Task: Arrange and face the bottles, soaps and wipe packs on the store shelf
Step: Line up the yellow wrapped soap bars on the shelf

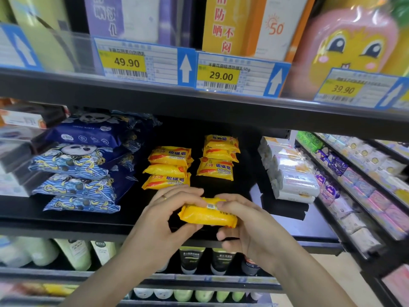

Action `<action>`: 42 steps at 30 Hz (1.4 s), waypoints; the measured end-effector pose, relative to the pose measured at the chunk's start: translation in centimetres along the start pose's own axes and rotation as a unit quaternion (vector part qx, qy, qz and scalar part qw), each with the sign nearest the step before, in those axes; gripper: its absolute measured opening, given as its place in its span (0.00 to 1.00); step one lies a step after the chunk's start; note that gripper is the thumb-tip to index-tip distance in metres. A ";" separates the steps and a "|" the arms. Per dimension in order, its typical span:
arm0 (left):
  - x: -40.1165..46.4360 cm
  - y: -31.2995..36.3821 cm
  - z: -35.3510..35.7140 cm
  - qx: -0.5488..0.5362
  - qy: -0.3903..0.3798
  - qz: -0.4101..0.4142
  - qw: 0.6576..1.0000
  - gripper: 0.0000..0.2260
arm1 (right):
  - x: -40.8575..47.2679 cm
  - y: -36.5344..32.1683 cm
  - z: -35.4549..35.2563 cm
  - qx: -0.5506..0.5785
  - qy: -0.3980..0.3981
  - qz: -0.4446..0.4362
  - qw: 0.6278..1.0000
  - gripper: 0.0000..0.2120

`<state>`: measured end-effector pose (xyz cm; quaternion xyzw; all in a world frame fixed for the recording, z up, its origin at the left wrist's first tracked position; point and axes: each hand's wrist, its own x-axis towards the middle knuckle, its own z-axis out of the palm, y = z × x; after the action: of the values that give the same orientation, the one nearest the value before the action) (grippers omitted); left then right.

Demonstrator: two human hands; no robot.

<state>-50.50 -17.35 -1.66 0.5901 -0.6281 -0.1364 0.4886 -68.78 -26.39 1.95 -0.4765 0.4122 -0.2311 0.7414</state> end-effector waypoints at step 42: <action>1.4 0.7 -1.5 -0.279 -0.044 -0.372 0.884 0.11 | 0.0 2.3 0.1 -0.565 0.028 -0.395 0.723 0.20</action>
<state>-49.49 -17.78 0.26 0.6130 -0.3190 -0.5038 0.5183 -68.80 -25.30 -0.08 -0.9203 0.2611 -0.2407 0.1641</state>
